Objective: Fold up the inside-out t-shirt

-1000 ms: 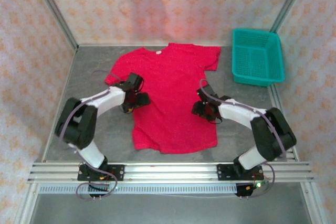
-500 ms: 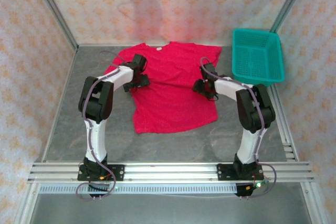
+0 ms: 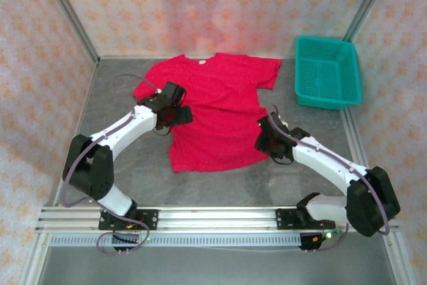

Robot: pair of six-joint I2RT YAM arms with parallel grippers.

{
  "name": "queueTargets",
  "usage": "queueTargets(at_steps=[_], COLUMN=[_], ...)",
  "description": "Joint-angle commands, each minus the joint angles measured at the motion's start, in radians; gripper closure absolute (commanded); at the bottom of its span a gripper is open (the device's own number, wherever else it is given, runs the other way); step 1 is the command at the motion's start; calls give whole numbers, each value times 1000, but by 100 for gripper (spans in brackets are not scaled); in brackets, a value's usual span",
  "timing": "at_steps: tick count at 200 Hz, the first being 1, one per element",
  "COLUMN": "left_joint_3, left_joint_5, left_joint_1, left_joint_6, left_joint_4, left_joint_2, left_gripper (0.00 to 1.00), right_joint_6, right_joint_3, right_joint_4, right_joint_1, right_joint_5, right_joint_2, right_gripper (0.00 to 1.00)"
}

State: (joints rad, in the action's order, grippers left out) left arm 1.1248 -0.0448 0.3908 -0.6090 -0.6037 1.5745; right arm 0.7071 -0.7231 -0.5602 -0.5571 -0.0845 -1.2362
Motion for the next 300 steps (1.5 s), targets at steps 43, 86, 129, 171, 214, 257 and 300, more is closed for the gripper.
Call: queueTargets(at_steps=[43, 86, 129, 171, 214, 257, 300], left_joint_3=[-53, -65, -39, -46, -158, -335, -398], left_joint_5=[2, 5, 4, -50, -83, -46, 130], left_joint_1=[-6, -6, -6, 5, 164, 378, 549], left_joint_6=[-40, -41, -33, 25, 201, 419, 499], left_joint_4=[11, 4, -30, -23, 140, 438, 619], left_joint_2=[-30, -45, -80, -162, -290, -359, -314], left_gripper=[13, 13, 13, 14, 14, 7, 0], right_joint_6=[117, 131, 147, 125, 109, 120, 188], right_joint_3=[-9, -39, -38, -119, -214, -220, -178], right_joint_4=[66, 69, 68, -57, -133, -77, 51], right_joint_1=[-55, -86, -95, -96, -93, -53, 37], right_joint_5=[52, 53, 50, 62, 56, 15, -125], right_joint_2=[-148, -238, -248, -139, -56, -65, -32], right_gripper=[63, 62, 98, 100, 100, 100, 100])
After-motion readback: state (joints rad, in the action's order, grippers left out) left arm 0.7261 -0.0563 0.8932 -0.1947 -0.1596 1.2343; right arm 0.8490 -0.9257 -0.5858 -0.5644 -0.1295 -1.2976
